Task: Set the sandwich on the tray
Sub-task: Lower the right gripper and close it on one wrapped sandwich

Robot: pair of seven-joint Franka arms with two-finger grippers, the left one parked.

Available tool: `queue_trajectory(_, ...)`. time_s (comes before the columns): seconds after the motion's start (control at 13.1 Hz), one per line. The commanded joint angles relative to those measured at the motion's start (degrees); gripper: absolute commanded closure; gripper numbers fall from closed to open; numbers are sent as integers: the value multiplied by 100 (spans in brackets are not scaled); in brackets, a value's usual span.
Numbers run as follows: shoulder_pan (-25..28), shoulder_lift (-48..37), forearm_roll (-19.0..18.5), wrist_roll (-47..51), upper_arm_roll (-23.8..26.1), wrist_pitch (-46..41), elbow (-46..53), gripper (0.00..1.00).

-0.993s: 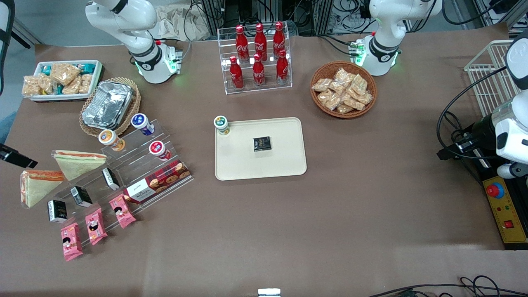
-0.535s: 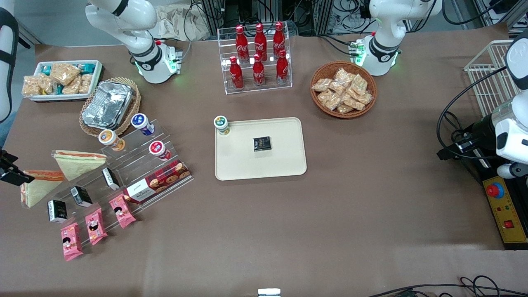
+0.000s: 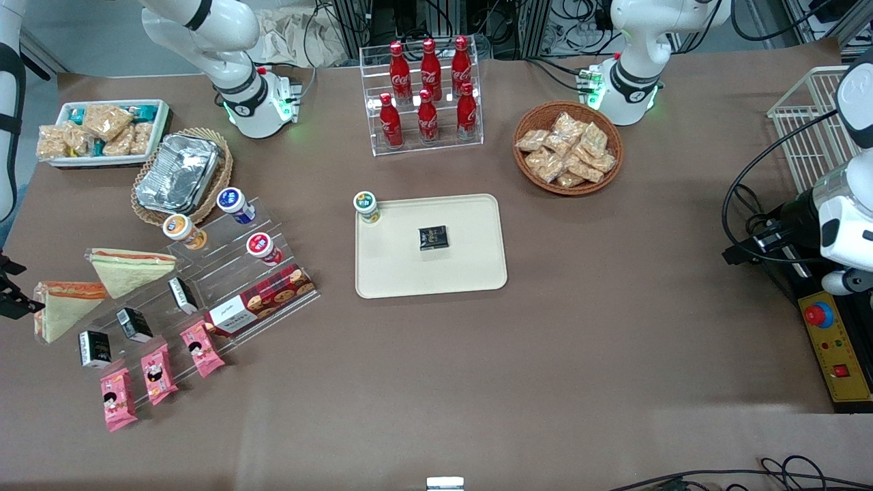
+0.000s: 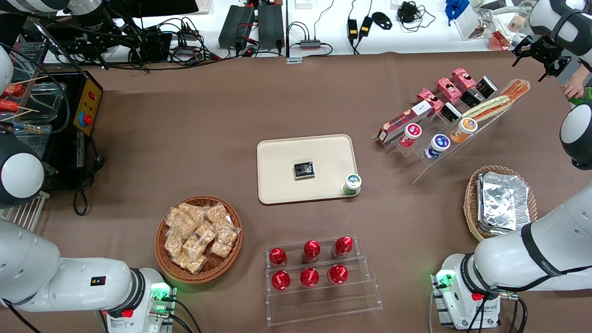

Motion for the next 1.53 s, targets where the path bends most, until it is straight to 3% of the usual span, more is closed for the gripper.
queue_trajectory(0.0, -129, 170, 251, -150, 18, 92, 92, 0)
queue_trajectory(0.31, -243, 372, 515, -484, 18, 276, 84, 0)
queue_trajectory(0.84, -279, 610, 551, -652, 27, 390, 31, 0)
queue_trajectory(0.99, -288, 671, 769, -678, 27, 417, 22, 1)
queue_trajectory(1.15, -288, 706, 788, -696, 27, 452, 22, 3)
queue_trajectory(1.45, -279, 742, 797, -968, 27, 452, 5, 19)
